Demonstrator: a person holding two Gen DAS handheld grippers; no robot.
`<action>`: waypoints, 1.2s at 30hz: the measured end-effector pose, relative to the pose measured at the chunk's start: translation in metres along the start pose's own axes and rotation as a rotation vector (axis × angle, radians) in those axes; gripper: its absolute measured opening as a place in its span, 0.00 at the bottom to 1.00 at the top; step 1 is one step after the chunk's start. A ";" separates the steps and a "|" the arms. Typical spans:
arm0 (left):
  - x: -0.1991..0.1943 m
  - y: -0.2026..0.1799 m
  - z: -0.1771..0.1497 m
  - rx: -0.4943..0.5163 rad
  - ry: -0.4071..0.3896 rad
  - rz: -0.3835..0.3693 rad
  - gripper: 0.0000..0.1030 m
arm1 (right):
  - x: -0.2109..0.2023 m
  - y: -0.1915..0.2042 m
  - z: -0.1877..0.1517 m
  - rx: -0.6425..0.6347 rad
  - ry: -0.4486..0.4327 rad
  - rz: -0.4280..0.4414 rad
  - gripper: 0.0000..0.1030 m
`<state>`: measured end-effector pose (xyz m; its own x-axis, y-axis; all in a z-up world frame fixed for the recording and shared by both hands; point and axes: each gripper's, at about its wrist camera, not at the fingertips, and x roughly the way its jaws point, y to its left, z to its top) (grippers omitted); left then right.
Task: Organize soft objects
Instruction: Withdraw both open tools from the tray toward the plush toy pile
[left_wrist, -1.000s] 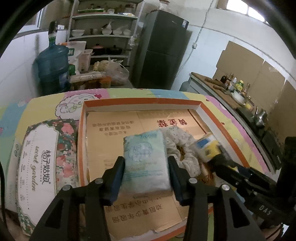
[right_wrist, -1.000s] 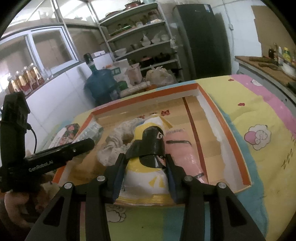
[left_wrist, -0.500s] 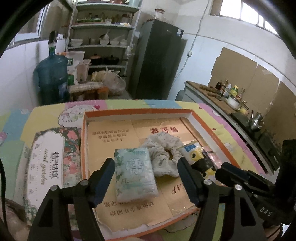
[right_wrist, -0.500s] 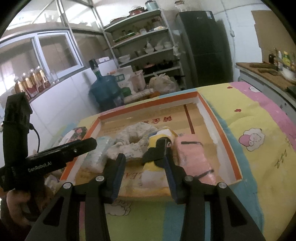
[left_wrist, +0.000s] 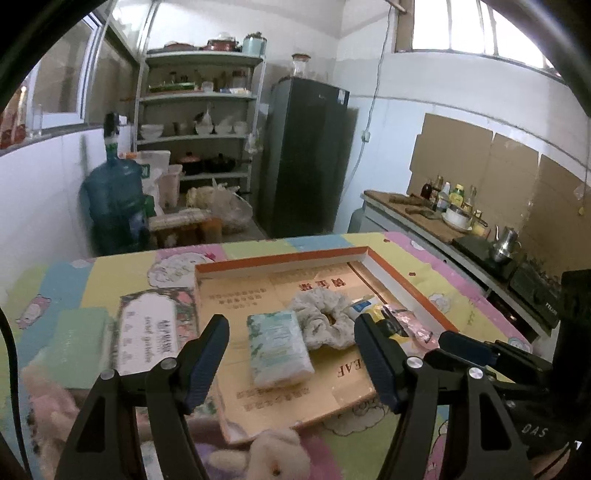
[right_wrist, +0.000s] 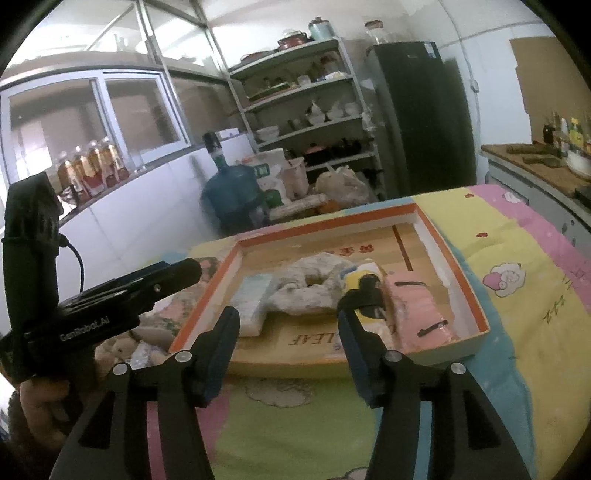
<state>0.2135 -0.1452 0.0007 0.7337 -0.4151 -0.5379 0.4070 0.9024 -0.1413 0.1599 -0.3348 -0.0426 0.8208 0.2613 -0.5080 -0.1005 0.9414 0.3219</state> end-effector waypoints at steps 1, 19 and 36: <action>-0.005 0.002 -0.001 -0.001 -0.008 0.006 0.68 | -0.002 0.004 -0.001 -0.005 -0.004 -0.002 0.56; -0.097 0.052 -0.044 -0.085 -0.130 0.102 0.68 | -0.037 0.072 -0.035 -0.034 -0.048 0.085 0.56; -0.167 0.102 -0.091 -0.112 -0.225 0.270 0.68 | -0.018 0.123 -0.069 -0.067 0.049 0.192 0.65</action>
<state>0.0831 0.0271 0.0003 0.9130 -0.1635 -0.3739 0.1288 0.9849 -0.1160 0.0940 -0.2092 -0.0494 0.7547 0.4458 -0.4814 -0.2911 0.8850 0.3633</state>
